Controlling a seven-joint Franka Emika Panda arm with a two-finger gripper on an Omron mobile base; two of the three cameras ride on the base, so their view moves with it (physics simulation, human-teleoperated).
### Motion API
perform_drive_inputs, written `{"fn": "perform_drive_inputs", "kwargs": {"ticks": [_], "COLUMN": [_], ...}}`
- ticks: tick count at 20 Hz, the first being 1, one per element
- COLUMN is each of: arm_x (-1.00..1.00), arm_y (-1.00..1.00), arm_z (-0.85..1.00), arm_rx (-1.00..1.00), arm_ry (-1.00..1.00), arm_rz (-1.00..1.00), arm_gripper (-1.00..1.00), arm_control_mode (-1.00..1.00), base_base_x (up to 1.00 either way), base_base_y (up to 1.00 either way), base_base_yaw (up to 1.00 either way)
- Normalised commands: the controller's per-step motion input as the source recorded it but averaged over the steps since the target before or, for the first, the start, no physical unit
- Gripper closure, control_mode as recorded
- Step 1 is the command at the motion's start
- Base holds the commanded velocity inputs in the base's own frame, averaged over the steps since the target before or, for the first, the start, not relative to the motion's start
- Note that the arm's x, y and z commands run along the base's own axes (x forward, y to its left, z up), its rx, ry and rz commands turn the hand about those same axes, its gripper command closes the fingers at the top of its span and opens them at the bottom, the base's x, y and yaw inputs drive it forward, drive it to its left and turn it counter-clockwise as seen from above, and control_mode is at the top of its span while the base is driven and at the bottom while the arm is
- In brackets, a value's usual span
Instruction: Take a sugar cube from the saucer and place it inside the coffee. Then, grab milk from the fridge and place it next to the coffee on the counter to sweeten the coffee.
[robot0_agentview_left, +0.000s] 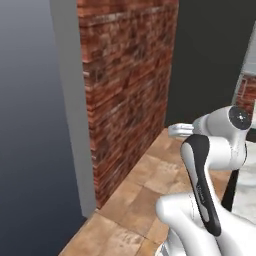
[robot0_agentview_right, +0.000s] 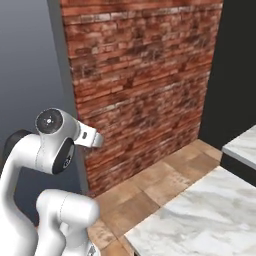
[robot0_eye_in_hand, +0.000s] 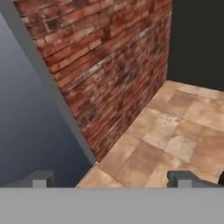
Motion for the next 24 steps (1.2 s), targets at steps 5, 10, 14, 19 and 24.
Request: {"fn": "perform_drive_inputs", "kwargs": {"ticks": [5,10,14,19,24], "arm_x": [0.00,0.00,0.00,0.00,0.00], "arm_y": [0.00,0.00,0.00,0.00,0.00], "arm_z": [0.00,0.00,0.00,0.00,0.00], "arm_rx": [0.00,0.00,0.00,0.00,0.00], "arm_ry": [0.00,0.00,0.00,0.00,0.00], "arm_rz": [0.00,0.00,0.00,0.00,0.00], "arm_gripper": [-1.00,-1.00,-1.00,-1.00,-1.00], "arm_control_mode": [1.00,1.00,1.00,1.00,1.00], "base_base_x": [1.00,1.00,1.00,1.00,1.00], "base_base_y": [0.00,0.06,0.21,0.19,0.15], "base_base_yaw": [-0.52,-0.56,-0.53,-0.50,-0.42]}}
